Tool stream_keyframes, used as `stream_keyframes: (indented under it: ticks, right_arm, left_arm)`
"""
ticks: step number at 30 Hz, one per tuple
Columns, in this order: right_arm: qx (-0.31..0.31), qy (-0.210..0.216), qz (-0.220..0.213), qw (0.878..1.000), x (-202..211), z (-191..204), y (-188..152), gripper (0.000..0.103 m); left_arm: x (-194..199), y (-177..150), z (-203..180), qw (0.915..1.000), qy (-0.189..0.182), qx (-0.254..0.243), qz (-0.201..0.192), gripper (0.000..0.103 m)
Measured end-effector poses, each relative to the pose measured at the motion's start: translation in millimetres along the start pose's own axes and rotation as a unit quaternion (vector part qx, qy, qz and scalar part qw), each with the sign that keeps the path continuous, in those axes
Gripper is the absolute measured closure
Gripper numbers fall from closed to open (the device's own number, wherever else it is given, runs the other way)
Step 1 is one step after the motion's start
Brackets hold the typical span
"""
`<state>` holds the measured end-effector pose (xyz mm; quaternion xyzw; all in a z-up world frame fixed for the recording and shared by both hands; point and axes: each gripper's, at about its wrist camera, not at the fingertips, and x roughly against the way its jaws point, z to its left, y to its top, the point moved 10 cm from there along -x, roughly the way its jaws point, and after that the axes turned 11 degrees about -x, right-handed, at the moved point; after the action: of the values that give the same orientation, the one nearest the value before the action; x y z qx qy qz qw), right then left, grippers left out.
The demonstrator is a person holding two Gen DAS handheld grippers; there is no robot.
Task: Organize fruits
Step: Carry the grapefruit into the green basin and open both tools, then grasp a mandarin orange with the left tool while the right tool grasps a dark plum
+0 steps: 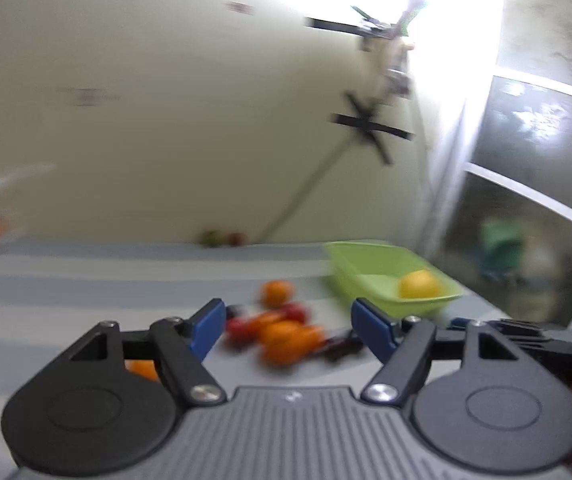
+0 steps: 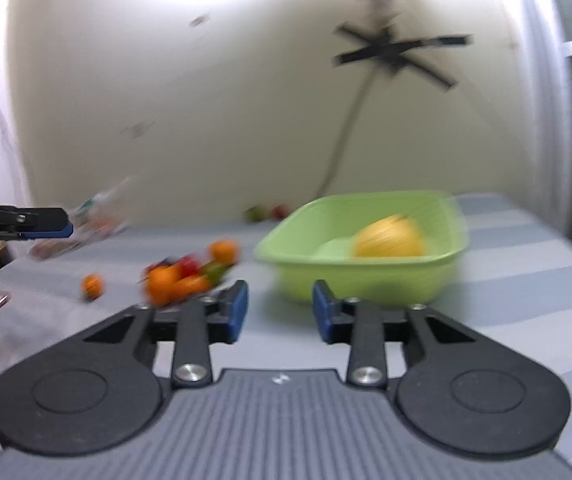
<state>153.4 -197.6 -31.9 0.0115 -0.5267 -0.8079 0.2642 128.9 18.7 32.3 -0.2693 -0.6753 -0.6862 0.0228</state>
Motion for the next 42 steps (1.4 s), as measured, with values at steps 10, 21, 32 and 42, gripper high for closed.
stream_keyframes:
  ticks: [10,21,32,42]
  right_arm:
    - [0.001,0.003,0.052,0.999,-43,50,-24,0.077]
    - [0.033,-0.043,0.077,0.996,-87,28,-20,0.076]
    - [0.017,-0.016,0.085,0.996,-76,30,-30,0.076]
    - [0.049,-0.043,-0.047,0.997,-11,15,5,0.076]
  left_arm:
    - [-22,-48,-61,0.9946,-0.072,-0.062,0.041,0.028]
    - [-51,-75,-80,0.9916,-0.053,-0.087,0.079,0.033]
    - [-52,-77,-73,0.9928,-0.067,-0.029,0.095,0.065]
    - [-105,21,-103,0.9875,-0.149,0.016,0.05,0.065]
